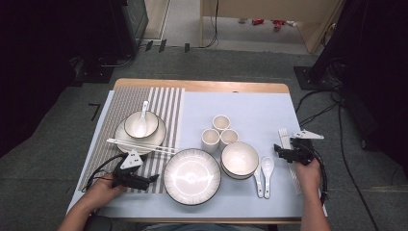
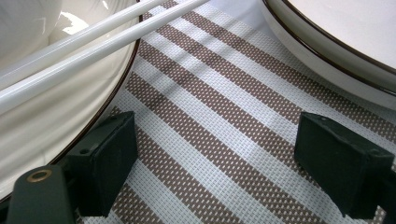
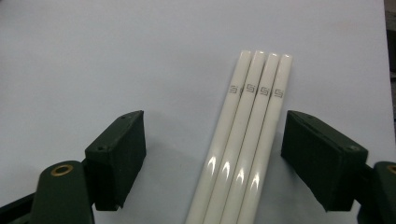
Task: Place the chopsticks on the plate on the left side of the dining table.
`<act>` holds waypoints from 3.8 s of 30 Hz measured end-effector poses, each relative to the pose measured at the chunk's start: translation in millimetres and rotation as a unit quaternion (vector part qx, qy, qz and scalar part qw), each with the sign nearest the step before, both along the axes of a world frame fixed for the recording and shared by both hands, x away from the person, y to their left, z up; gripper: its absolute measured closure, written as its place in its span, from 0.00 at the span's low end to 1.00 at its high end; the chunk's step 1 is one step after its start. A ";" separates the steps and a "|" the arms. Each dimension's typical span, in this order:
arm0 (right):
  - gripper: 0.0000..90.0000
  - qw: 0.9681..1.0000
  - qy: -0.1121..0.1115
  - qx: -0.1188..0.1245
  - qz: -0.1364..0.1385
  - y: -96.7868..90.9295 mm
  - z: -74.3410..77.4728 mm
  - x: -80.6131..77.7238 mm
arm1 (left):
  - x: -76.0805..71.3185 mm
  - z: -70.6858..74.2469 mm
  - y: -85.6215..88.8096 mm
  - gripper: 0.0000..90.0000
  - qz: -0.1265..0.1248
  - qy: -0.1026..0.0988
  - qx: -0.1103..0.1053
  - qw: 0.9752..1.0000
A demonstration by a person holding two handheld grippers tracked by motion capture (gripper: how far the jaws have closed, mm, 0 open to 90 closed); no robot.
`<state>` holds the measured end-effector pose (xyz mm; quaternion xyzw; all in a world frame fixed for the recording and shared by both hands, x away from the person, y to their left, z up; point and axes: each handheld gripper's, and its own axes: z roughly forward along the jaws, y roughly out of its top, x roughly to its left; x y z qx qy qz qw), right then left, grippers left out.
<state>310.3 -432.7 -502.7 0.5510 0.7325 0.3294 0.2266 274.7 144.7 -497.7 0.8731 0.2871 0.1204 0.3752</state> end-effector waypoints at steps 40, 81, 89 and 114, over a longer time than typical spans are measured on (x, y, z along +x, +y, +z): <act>0.16 1.000 0.006 -0.004 -0.017 0.0 -0.6 1.3 | 4.9 9.5 11.3 0.29 0.009 0.023 0.005 1.000; 0.16 1.000 0.005 -0.004 -0.017 -0.1 -0.7 1.3 | 9.9 32.5 31.7 0.41 0.038 0.073 -0.051 0.995; 0.16 1.000 0.006 -0.004 -0.017 -0.1 -0.7 1.2 | 10.6 36.4 31.4 0.49 0.032 0.064 -0.045 0.996; 0.16 1.000 0.006 -0.004 -0.017 0.0 -0.7 1.2 | 20.9 43.9 38.1 0.79 0.046 0.053 -0.037 0.997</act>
